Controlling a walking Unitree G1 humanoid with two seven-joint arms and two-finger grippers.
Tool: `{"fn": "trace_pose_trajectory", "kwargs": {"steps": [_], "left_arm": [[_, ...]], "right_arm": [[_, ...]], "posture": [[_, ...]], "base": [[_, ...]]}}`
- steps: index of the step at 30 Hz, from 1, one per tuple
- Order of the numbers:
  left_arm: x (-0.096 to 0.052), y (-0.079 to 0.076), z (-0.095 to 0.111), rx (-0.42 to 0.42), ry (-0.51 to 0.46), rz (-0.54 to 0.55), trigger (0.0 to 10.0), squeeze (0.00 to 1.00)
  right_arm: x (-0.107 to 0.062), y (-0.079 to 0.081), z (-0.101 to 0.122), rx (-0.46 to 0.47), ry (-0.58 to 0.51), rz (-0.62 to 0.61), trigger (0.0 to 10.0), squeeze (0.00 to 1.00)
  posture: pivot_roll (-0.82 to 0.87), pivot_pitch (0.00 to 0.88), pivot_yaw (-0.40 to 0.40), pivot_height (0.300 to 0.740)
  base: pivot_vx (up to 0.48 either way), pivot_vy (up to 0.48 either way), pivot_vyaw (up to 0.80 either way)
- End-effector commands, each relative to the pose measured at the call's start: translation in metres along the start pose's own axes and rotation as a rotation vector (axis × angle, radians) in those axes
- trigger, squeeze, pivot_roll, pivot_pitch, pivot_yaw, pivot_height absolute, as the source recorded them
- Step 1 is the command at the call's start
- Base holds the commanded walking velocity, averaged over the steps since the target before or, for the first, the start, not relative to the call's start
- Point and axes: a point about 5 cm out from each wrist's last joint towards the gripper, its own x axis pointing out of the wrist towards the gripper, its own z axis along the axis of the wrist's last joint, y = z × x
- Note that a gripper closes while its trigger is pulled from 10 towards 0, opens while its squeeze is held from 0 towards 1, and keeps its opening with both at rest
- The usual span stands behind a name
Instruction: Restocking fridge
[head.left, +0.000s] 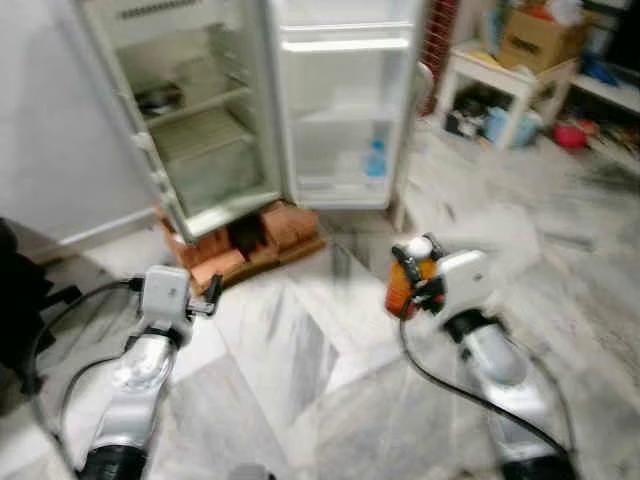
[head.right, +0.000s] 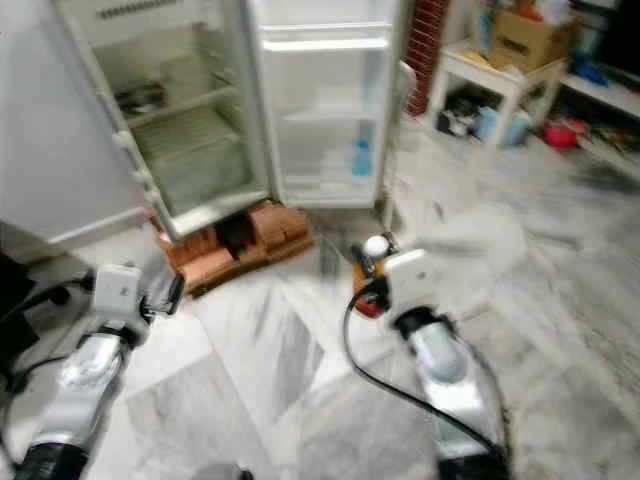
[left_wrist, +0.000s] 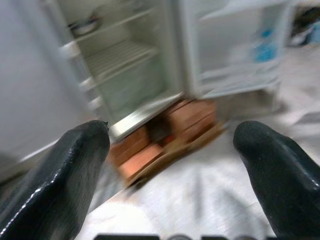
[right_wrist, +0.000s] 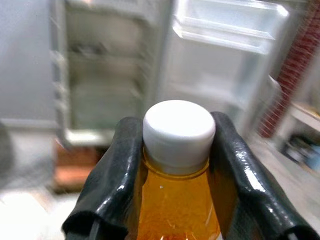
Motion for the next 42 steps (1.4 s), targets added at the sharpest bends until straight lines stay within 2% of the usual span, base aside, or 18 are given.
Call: {"fn": "trace_pose_trajectory", "kwargs": {"steps": [1,13,19,26,34,40,42], "left_arm": [[0.005,-0.003,0.007,0.007,-0.021,-0.003,10.0,0.0],[0.004,-0.01,0.005,-0.029,-0.027,-0.006,10.0,0.0],[0.003,-0.013,0.007,-0.049,-0.042,-0.02,10.0,0.0],[0.005,-0.007,0.009,-0.031,-0.041,-0.028,10.0,0.0],[0.001,0.002,0.008,-0.03,-0.039,-0.023,10.0,0.0],[-0.006,0.008,0.007,-0.043,-0.03,-0.037,10.0,0.0],[-0.015,0.005,0.006,-0.059,-0.031,-0.038,10.0,0.0]], "right_arm": [[0.001,-0.002,0.007,-0.018,-0.037,-0.002,10.0,0.0],[0.003,-0.012,0.006,-0.04,-0.026,-0.035,10.0,0.0],[0.0,-0.013,-0.004,-0.069,0.039,-0.032,10.0,0.0],[-0.002,-0.005,-0.008,-0.04,0.044,-0.03,10.0,0.0],[-0.001,-0.008,-0.006,-0.029,0.02,-0.05,10.0,0.0],[-0.003,-0.014,-0.006,-0.041,0.023,-0.083,10.0,0.0],[-0.005,-0.017,-0.007,-0.049,0.026,-0.108,10.0,0.0]], "posture": [[-0.04,0.0,0.014,0.74],[-0.04,0.0,-0.01,0.74],[-0.06,0.0,-0.007,0.74],[-0.05,0.0,0.006,0.74],[-0.03,0.0,0.0,0.74],[0.0,0.0,-0.048,0.74],[0.03,0.0,-0.087,0.74]], "base": [[0.255,0.0,0.0],[0.325,0.0,0.0],[0.342,0.0,0.0],[0.34,0.0,0.0],[0.307,0.0,0.0],[0.13,0.0,0.0],[0.0,0.0,0.0]]}}
